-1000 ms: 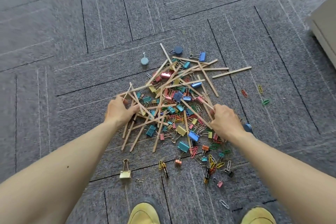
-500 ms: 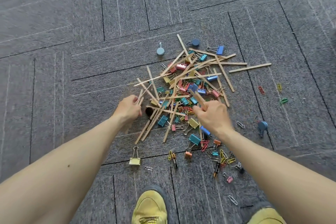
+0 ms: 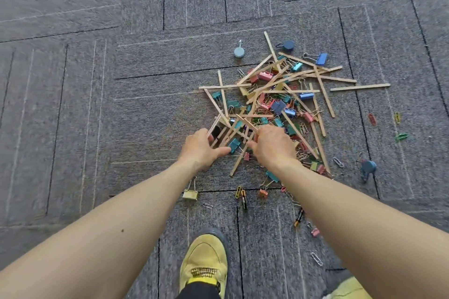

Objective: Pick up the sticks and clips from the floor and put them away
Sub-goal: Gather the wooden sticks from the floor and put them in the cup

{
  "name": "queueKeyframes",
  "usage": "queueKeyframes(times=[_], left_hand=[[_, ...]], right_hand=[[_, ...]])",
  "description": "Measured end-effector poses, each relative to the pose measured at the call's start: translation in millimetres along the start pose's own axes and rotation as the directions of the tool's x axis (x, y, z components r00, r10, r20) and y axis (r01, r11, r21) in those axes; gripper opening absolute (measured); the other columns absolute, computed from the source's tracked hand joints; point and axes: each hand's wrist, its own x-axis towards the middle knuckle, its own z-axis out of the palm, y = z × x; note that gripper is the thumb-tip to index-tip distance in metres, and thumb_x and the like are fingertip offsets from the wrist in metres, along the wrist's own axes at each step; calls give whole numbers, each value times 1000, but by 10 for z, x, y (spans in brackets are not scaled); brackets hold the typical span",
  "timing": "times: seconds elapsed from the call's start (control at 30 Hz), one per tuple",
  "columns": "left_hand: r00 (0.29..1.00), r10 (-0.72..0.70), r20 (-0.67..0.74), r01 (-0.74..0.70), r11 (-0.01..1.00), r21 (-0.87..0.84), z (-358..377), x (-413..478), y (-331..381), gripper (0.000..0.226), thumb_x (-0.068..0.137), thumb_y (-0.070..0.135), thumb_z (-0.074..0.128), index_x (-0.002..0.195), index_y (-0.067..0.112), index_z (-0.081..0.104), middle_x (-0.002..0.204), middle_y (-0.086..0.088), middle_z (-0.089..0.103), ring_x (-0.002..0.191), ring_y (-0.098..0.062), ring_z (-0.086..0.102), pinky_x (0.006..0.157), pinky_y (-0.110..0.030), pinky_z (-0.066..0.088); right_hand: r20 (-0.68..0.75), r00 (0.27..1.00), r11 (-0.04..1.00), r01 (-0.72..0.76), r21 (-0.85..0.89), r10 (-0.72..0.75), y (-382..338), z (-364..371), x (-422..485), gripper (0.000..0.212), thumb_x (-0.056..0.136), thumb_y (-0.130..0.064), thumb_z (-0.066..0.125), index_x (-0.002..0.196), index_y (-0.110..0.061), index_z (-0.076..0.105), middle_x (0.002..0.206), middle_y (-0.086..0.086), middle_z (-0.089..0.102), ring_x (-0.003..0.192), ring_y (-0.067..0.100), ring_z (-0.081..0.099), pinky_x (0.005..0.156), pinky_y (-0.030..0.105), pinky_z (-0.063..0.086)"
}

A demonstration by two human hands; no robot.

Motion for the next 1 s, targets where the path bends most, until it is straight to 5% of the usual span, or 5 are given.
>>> queueKeyframes(times=[0.2,0.33,0.53,0.7,1.0], left_hand=[[998,-9,61,4,997,78,74,41,1,18,89,30,70,81,15,65,84,-5,70,76,-19,66,74,-36,55],[969,89,228,-79,995,-54,-11,-25,18,27,98,27,55,79,10,62,74,-4,64,60,-17,54,60,-32,47],[939,89,333,-3,968,-250,-152,-93,46,17,104,24,40,93,13,47,88,-4,48,72,-15,42,69,-36,46],[913,146,381,149,751,-643,-249,-163,111,20,103,9,39,121,13,47,82,-7,61,69,-13,54,68,-26,45],[950,16,312,260,513,-818,-232,-49,337,13,96,-1,34,99,11,40,63,0,43,49,-10,34,43,-23,32]], right_hand=[[45,999,1000,-23,20,22,-64,-11,-20,30,94,-43,62,93,-14,55,98,6,62,88,30,64,79,43,54],[121,992,994,-42,100,30,-49,-35,-25,14,90,-23,60,93,-10,59,94,9,66,86,30,65,80,43,56],[318,945,904,-75,422,-70,189,-219,-20,13,92,-8,51,96,-3,62,88,12,67,64,16,54,60,33,52],[326,944,812,-154,562,-47,394,-374,-37,17,93,-10,51,81,-6,61,73,6,65,57,14,55,61,35,51],[411,911,638,-295,711,-37,500,-589,-159,24,88,7,39,74,-4,55,58,6,56,39,11,45,37,24,33]])
